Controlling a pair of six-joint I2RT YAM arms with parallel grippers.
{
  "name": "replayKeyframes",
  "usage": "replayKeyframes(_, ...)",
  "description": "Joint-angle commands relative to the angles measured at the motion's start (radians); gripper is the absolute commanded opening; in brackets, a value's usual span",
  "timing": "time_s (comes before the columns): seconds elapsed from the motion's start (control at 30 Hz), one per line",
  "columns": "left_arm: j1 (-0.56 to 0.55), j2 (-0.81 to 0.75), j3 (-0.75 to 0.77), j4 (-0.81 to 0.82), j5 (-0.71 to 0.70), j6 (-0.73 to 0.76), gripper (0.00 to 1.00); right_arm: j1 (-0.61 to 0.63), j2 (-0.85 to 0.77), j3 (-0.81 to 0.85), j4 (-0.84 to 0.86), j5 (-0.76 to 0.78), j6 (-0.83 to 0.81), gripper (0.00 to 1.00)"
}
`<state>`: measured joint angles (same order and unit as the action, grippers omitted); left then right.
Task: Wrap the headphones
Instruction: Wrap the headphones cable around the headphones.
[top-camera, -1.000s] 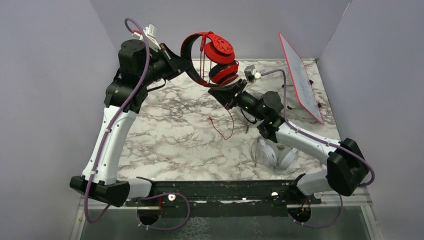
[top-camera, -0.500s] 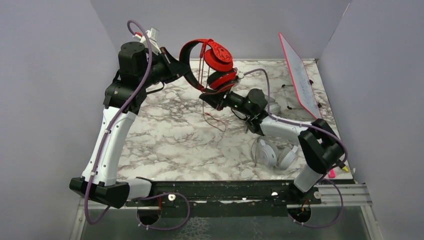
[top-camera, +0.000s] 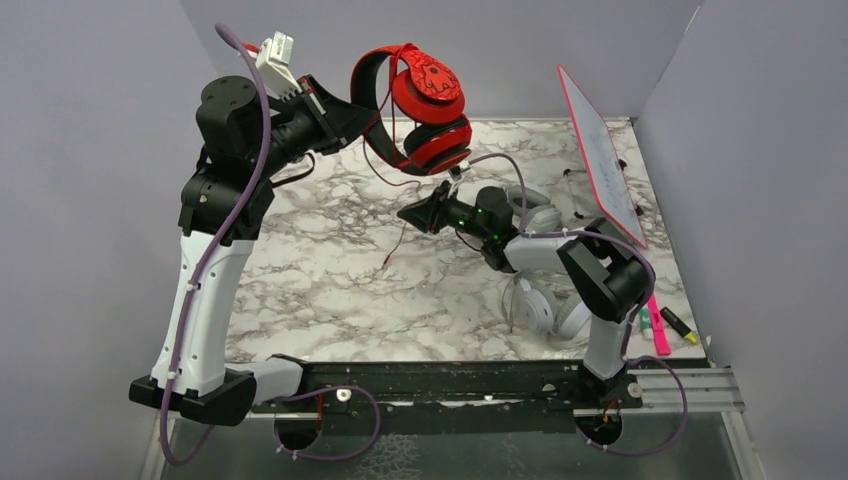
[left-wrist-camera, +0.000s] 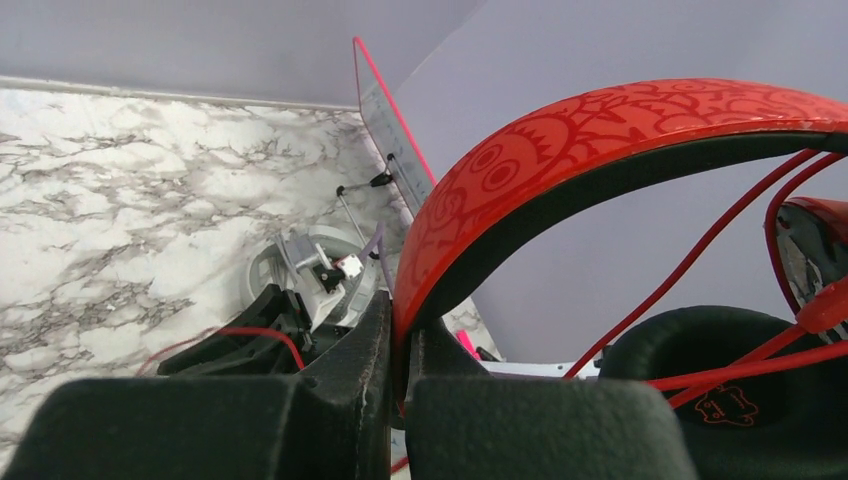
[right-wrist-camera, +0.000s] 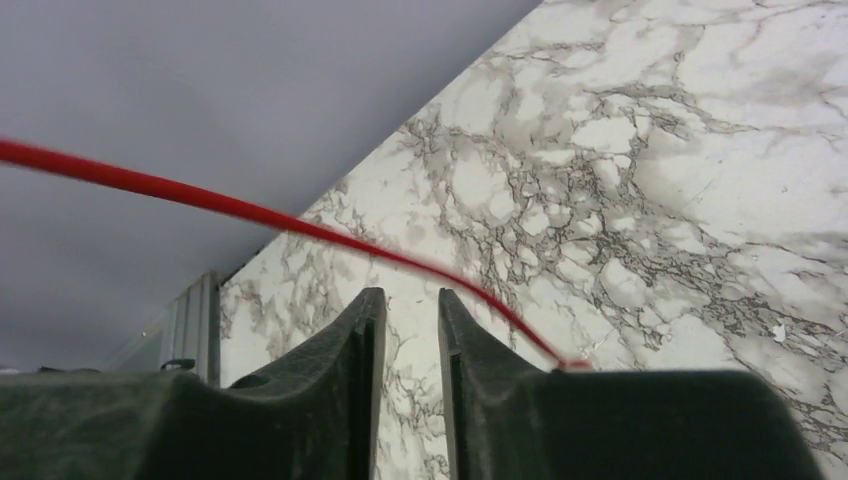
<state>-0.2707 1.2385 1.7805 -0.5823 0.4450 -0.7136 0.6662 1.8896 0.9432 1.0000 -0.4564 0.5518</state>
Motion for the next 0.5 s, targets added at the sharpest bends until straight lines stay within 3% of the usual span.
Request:
replayKeyframes(0.0,-0.004,0.014,0.045,0.051,0.006,-0.044,0.0,0.003,-0.041,-0.01,0.001,0.059,-0.022,0.35)
replayKeyframes(0.07,-0.004,0.02,0.039,0.052,-0.01,-0.059,0.0,0.0,-0.069,-0.026,-0.058,0.05,-0.045,0.47)
replayKeyframes(0.17,-0.004,0.023,0.032,0.051,-0.047,-0.075,0.0,-0.006,-0.105,-0.016,-0.216,-0.021,-0.093,0.52)
replayKeyframes(0.33,-0.004,0.029,0.037,0.051,-0.084,-0.08,0.0,-0.007,-0.131,-0.021,-0.357,-0.111,-0.183,0.71)
replayKeyframes(0.43,-0.004,0.033,0.038,0.052,-0.078,-0.083,0.0,-0.007,-0.094,-0.019,-0.352,-0.179,-0.218,0.75)
replayKeyframes(0.47,-0.004,0.033,0.04,0.052,-0.076,-0.083,0.0,-0.007,-0.084,-0.026,-0.327,-0.198,-0.215,0.8)
